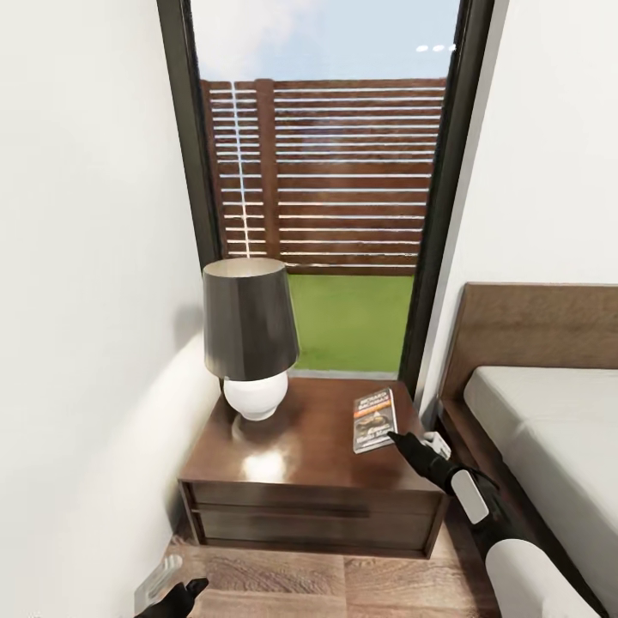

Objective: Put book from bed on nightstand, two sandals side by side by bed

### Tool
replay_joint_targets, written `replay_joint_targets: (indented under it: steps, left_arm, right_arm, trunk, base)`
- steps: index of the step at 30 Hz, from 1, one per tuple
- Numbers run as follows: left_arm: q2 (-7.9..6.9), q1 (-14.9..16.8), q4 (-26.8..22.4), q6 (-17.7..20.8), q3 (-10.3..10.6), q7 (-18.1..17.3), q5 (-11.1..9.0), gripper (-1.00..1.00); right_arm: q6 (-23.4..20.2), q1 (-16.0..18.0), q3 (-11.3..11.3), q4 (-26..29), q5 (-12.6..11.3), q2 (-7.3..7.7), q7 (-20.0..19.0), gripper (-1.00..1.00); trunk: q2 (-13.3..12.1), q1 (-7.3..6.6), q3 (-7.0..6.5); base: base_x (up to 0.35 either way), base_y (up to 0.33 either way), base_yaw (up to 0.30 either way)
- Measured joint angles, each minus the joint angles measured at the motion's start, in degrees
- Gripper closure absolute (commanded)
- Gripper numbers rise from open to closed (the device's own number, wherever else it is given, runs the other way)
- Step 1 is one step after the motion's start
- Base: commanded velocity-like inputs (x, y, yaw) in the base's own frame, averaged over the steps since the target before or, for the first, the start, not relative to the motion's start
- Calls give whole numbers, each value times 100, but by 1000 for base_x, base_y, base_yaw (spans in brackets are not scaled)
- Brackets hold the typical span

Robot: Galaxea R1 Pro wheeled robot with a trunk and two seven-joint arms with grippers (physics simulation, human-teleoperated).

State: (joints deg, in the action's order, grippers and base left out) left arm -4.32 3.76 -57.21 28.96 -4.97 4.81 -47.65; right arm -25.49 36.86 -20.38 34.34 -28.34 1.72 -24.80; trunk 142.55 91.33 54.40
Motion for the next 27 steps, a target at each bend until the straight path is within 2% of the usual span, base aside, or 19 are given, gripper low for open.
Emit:
replay_joint_targets:
  steps: [6,19,27]
  left_arm:
    - [1,0,1,1,4,-12,1,-100]
    - [-5,-2,-1,247,2,-52,-8,-100]
    - [-13,-47,78,267,0,-33,10,-100]
  right_arm:
    - [117,7,10,6,25,5,-2,100]
    - [163,10,13,18,24,9,0,100]
    - [166,10,21,18,27,6,4,100]
  trunk:
    - [72,48,126]
    - [72,47,127]
    - [72,46,127]
  base:
    - [0,0,0]
    - [3,0,0]
    - [157,0,0]
